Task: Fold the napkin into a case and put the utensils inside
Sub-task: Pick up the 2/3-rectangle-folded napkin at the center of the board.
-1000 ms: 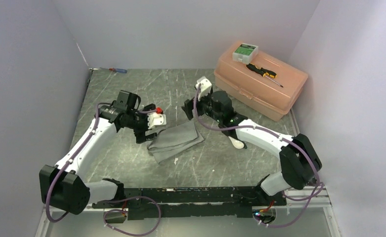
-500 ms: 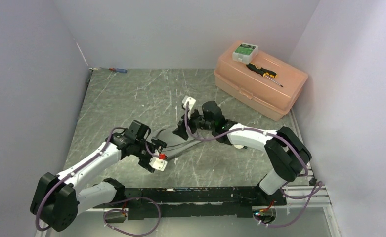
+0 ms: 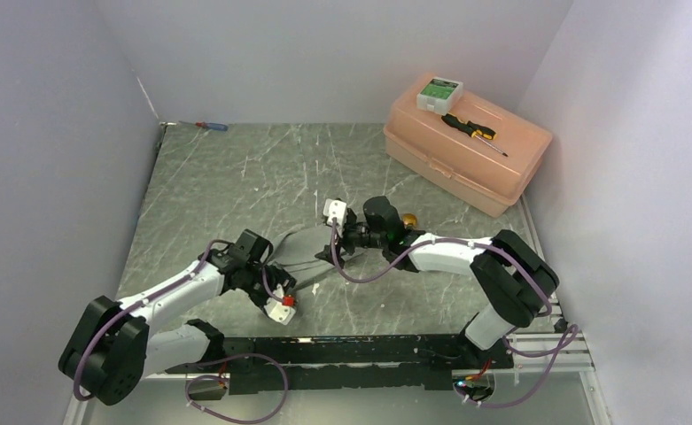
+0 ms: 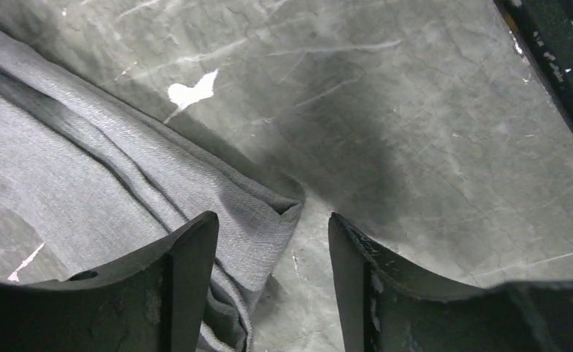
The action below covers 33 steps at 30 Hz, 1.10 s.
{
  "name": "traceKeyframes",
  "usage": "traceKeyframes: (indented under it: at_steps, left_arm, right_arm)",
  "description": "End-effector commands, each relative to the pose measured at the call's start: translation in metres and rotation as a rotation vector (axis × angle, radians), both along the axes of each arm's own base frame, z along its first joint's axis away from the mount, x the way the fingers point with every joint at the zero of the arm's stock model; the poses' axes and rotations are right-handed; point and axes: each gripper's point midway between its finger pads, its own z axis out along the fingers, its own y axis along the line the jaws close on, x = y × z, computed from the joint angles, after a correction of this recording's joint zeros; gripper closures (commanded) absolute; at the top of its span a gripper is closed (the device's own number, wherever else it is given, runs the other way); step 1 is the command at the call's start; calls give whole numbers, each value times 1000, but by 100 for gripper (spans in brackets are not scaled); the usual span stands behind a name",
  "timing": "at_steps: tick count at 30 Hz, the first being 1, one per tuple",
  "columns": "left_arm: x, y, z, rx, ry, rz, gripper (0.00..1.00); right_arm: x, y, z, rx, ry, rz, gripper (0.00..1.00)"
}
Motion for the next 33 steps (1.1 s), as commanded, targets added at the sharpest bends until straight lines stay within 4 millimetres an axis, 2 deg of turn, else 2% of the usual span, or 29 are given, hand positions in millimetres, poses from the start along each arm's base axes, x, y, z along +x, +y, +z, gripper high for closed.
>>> traceKeyframes:
  at_steps: [1,5,8,13,17,27,33]
  left_arm:
    - [6,-3,-3,-15,-86,-49,42]
    - [14,-5,-1,-44,-151,-27,55]
    - [13,-5,1,-51,-152,-20,61]
    - [21,-9,10,-87,-165,39,75]
    - [31,-15,22,-133,-178,97,89]
    - [48,-18,33,-158,-122,250,90]
    - [59,-22,42,-194,-97,342,92]
  right_arm:
    - [-8,27,38,146,-121,100,6]
    - [-25,52,35,198,-68,185,9]
    - [-38,64,19,177,-49,233,10]
    - [-51,63,-1,129,-40,269,10]
    - [-55,60,-8,121,-44,281,10]
    - [-74,66,-32,92,-11,330,14]
    - [-73,63,-44,79,2,300,16]
